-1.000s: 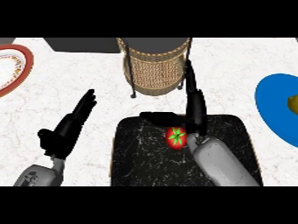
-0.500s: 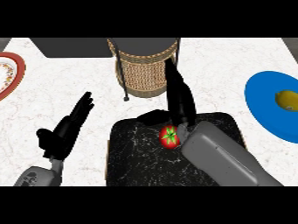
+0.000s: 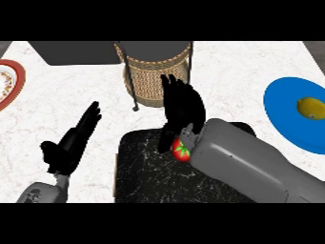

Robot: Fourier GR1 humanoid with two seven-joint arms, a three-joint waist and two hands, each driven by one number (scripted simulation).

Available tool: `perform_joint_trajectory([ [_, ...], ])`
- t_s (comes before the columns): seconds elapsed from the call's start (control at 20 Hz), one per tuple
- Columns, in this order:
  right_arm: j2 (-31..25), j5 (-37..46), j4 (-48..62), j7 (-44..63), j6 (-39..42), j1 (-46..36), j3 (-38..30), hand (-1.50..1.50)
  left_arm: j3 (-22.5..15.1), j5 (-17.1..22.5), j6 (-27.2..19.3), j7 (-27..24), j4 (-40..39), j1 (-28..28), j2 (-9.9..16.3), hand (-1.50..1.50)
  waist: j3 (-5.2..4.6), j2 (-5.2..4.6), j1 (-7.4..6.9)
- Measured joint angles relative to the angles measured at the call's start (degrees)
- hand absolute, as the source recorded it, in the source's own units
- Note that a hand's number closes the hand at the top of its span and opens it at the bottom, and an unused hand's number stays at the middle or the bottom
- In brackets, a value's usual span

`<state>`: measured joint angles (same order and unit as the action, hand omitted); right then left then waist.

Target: Pick the tomato from the tray and place it in the tiered basket

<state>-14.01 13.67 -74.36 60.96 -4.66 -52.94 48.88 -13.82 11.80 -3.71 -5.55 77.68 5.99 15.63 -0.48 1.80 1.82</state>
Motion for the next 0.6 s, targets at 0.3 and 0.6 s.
perform_joint_trajectory([
  [0.3,2.0,-4.5,-4.8,8.0,6.8,-5.0,-0.7,-1.5,0.7,0.5,0.8,0.3,0.1,0.8,0.2,0.0,0.24,-0.5,-0.32],
  [0.6,2.0,-2.5,-4.6,10.0,8.0,-6.5,-0.4,-1.5,0.9,-0.1,0.6,-0.4,-0.4,0.5,0.0,0.0,0.3,-0.65,-0.11],
])
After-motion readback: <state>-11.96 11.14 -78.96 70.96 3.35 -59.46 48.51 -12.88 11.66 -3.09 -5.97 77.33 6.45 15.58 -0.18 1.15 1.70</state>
